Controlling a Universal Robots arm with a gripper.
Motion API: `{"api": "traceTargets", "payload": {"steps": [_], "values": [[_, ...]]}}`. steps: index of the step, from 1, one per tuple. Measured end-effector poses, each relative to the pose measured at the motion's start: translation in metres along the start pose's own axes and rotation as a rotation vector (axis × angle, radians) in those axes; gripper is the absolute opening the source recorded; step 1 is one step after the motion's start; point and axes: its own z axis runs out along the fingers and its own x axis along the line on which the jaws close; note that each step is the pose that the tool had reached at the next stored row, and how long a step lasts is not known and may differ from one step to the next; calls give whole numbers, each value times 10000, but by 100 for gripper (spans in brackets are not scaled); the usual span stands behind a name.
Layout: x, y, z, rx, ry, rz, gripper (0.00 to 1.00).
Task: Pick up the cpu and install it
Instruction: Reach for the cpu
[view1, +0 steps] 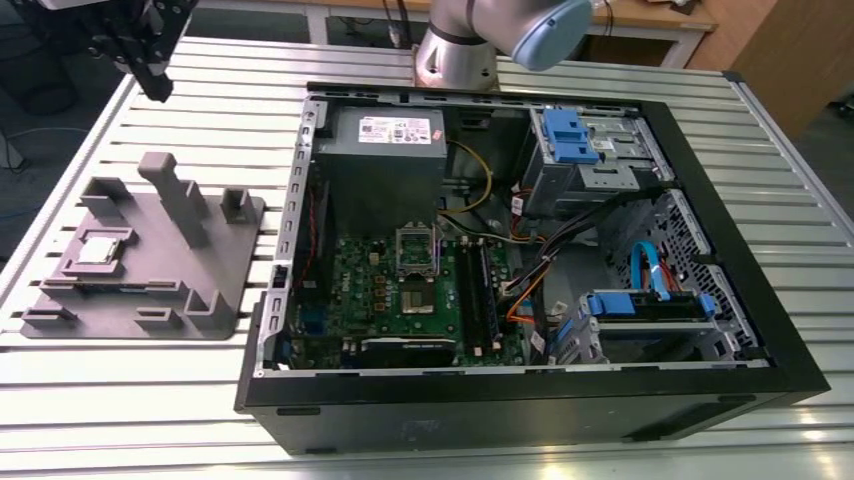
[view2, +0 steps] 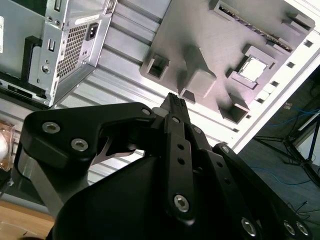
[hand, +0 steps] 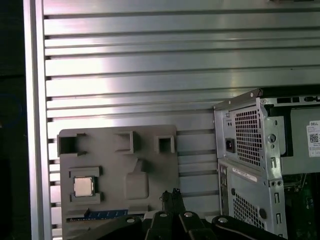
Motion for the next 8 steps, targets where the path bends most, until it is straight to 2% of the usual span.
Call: {"api": "traceTargets", "payload": {"steps": [8], "values": [[187, -15, 0, -1, -9, -1, 11]]}}
